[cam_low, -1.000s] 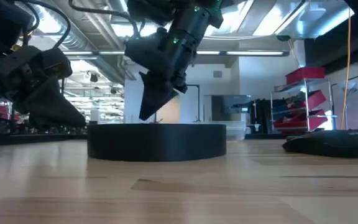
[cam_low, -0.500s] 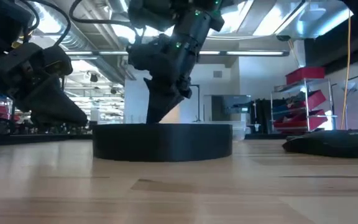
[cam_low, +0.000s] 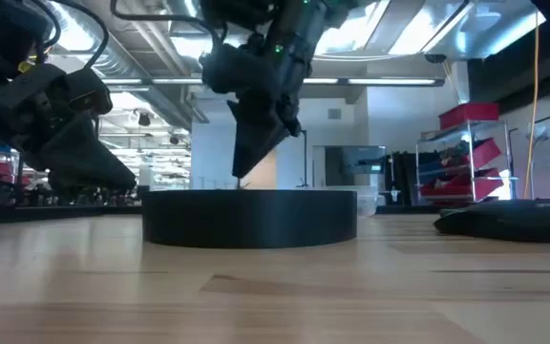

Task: Insert battery
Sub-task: Insert the black battery into the wall clock

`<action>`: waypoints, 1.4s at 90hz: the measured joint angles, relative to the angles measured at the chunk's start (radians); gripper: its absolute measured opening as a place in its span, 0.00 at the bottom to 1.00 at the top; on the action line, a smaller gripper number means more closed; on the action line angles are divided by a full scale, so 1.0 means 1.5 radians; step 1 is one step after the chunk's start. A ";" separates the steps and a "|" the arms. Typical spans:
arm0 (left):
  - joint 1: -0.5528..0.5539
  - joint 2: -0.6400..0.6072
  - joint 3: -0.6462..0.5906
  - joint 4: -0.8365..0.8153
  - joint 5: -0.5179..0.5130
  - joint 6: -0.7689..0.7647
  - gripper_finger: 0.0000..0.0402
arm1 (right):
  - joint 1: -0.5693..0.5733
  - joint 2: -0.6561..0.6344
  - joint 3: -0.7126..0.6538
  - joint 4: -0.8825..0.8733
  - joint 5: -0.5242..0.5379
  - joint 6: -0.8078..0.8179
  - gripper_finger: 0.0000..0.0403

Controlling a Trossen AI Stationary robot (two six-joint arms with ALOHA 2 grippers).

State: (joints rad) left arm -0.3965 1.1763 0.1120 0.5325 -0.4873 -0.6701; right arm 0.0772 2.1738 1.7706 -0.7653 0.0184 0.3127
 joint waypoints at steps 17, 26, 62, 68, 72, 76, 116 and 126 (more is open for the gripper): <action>0.000 0.000 0.000 0.001 0.000 -0.001 0.12 | 0.001 0.012 0.000 0.004 -0.020 0.005 0.00; 0.000 0.000 0.000 0.002 0.000 -0.002 0.12 | 0.001 0.021 -0.002 0.005 -0.020 0.006 0.00; 0.000 0.000 0.000 0.002 0.000 -0.004 0.12 | -0.014 0.018 -0.048 0.046 -0.048 0.021 0.00; 0.000 0.000 0.000 0.001 0.000 -0.004 0.12 | -0.023 0.017 -0.064 0.072 -0.081 0.026 0.00; 0.000 0.000 0.000 0.002 0.000 -0.004 0.12 | -0.025 0.017 -0.069 0.079 -0.097 0.027 0.00; 0.000 0.000 0.000 0.002 0.000 -0.004 0.12 | -0.027 0.017 -0.068 0.079 -0.102 0.028 0.00; 0.000 0.000 0.000 0.001 0.000 -0.004 0.12 | -0.031 0.016 -0.027 0.066 -0.076 0.029 0.00; 0.000 0.000 0.000 0.001 0.000 -0.004 0.12 | -0.031 0.016 -0.027 0.068 -0.067 0.030 0.00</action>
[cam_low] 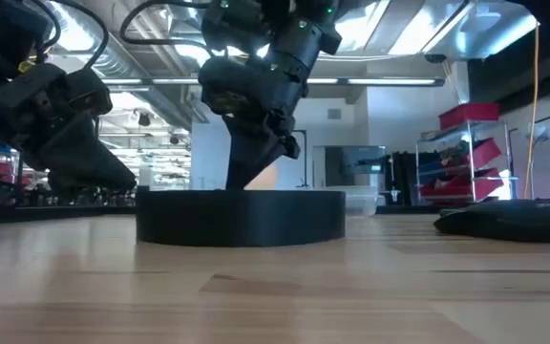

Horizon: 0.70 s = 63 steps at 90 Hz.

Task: Insert battery
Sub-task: Insert the black battery into the wall clock

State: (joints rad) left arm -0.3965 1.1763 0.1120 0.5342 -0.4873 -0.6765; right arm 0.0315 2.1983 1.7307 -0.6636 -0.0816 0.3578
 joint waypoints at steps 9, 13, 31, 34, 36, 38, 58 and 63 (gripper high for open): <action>0.000 0.000 0.000 0.000 0.000 0.000 0.12 | 0.000 0.000 0.000 0.002 0.003 -0.001 0.00; 0.000 0.000 0.000 0.000 0.000 0.000 0.12 | 0.000 0.000 0.000 0.008 0.002 -0.002 0.00; 0.000 0.000 0.000 0.000 0.000 0.000 0.12 | 0.000 -0.001 0.001 0.010 0.002 -0.006 0.00; 0.000 0.000 0.000 0.000 0.000 0.002 0.12 | 0.000 -0.001 0.001 0.010 0.002 -0.009 0.00; 0.000 0.000 0.000 0.000 0.000 0.002 0.12 | 0.000 -0.001 0.001 0.009 0.002 -0.010 0.00; 0.000 0.000 0.000 0.000 0.000 0.002 0.12 | 0.000 -0.001 0.001 0.009 0.004 -0.011 0.00; 0.000 0.000 0.000 0.000 0.000 0.002 0.12 | 0.001 -0.002 0.002 -0.003 0.020 -0.011 0.00; 0.000 0.000 0.000 0.000 0.000 0.002 0.12 | 0.001 -0.003 0.002 -0.012 0.029 -0.011 0.00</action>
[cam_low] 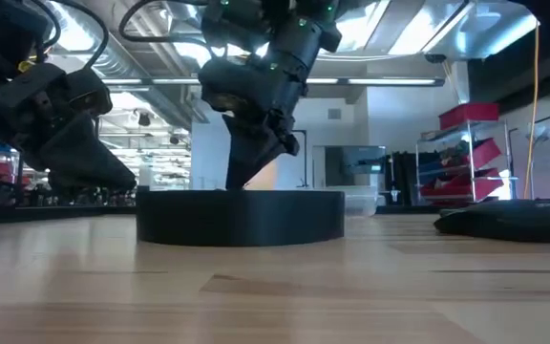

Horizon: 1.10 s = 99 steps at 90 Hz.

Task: Insert battery
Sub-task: Insert the black battery into the wall clock

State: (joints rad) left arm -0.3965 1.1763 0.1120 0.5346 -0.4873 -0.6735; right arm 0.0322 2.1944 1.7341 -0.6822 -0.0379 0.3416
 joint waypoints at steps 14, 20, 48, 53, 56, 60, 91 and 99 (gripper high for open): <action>0.000 0.000 0.000 0.000 0.000 0.000 0.12 | 0.000 -0.001 0.001 -0.019 0.020 0.010 0.00; 0.000 0.000 0.000 0.000 0.000 0.000 0.12 | 0.000 -0.001 0.001 -0.018 0.019 0.011 0.00; 0.000 0.000 0.000 0.000 0.000 -0.003 0.12 | 0.000 0.036 0.004 -0.013 -0.009 0.011 0.00; 0.000 0.000 0.000 0.000 0.000 -0.004 0.12 | -0.001 0.042 0.005 -0.010 -0.014 0.011 0.00; 0.000 0.000 0.000 0.000 0.000 -0.004 0.12 | -0.001 0.044 0.005 -0.009 -0.015 0.011 0.00; 0.000 0.000 0.000 0.000 0.000 -0.004 0.12 | -0.001 0.044 0.005 -0.009 -0.016 0.011 0.00; 0.000 0.000 0.000 0.000 0.003 -0.005 0.12 | 0.000 0.003 -0.003 0.006 0.012 -0.006 0.00; 0.000 0.000 0.000 0.000 0.004 -0.005 0.12 | 0.000 -0.012 -0.004 0.002 0.032 -0.006 0.00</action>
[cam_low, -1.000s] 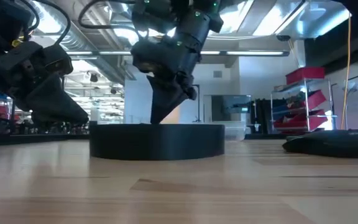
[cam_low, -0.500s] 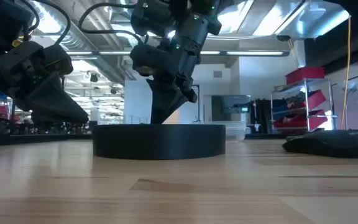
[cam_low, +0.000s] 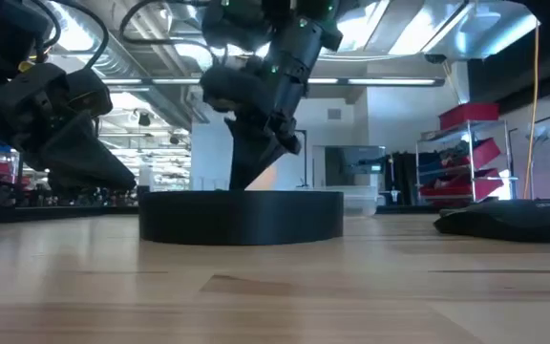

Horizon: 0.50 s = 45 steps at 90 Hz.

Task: Insert battery
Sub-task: Insert the black battery into the wall clock

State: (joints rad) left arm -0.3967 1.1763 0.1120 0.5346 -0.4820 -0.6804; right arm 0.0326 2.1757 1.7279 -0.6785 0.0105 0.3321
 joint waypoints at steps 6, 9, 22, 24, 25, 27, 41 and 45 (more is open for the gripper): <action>0.000 0.000 0.000 0.000 0.000 0.001 0.12 | -0.005 -0.010 0.001 -0.004 0.004 0.000 0.00; 0.000 0.000 0.000 0.000 0.000 0.002 0.12 | -0.006 -0.011 0.002 -0.008 0.003 0.001 0.00; 0.000 0.000 0.000 0.000 0.000 0.001 0.12 | -0.006 0.008 0.001 -0.017 -0.002 0.002 0.00; 0.000 0.000 0.000 0.000 0.000 0.001 0.12 | -0.006 0.010 0.001 -0.016 -0.003 0.001 0.00; 0.000 0.000 0.000 0.000 0.000 0.001 0.12 | -0.006 0.011 0.001 -0.016 -0.004 0.002 0.00; 0.000 0.000 0.000 0.000 0.000 0.000 0.12 | -0.006 0.012 0.002 -0.015 -0.010 0.002 0.00; 0.000 0.000 0.000 0.000 0.000 0.000 0.12 | -0.005 0.014 -0.004 -0.004 -0.020 0.002 0.00; 0.000 0.000 0.000 0.001 0.000 0.000 0.12 | -0.005 0.014 -0.004 -0.003 -0.020 0.002 0.00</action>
State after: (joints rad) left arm -0.3966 1.1763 0.1120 0.5355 -0.4820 -0.6800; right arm 0.0254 2.1967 1.7218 -0.6824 -0.0189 0.3355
